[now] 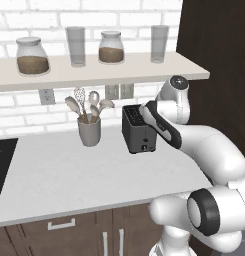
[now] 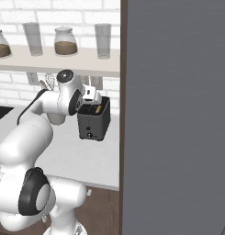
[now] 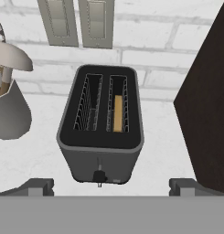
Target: Start the toaster. Once the lever pops up, take the bread to the plate on the dining counter.
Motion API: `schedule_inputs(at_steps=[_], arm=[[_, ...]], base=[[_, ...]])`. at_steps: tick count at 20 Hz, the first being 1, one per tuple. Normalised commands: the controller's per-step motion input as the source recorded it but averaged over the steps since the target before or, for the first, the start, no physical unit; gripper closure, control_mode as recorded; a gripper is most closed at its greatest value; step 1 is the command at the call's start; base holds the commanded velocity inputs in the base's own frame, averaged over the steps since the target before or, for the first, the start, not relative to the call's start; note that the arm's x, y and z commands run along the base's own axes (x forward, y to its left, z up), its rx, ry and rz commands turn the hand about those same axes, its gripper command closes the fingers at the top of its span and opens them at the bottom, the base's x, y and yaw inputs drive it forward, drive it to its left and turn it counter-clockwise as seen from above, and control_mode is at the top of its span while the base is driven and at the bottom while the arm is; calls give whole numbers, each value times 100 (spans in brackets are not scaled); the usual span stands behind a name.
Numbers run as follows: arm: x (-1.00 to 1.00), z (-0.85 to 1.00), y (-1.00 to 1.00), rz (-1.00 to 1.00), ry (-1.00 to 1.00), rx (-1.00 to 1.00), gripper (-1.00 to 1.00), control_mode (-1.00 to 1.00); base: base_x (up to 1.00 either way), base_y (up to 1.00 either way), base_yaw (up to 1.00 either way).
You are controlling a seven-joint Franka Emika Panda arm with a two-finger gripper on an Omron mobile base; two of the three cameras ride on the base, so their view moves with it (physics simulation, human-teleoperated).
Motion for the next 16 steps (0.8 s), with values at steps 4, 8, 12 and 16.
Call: schedule_inputs(at_steps=[4,8,12,16], arm=[[0,0,0,0,0,0,-100,-100],[0,0,0,0,0,0,-100,-100],[0,0,0,0,0,0,-100,-100],[0,0,0,0,0,0,-100,-100]], base=[[0,0,0],[0,0,0],[0,0,0],[0,0,0]])
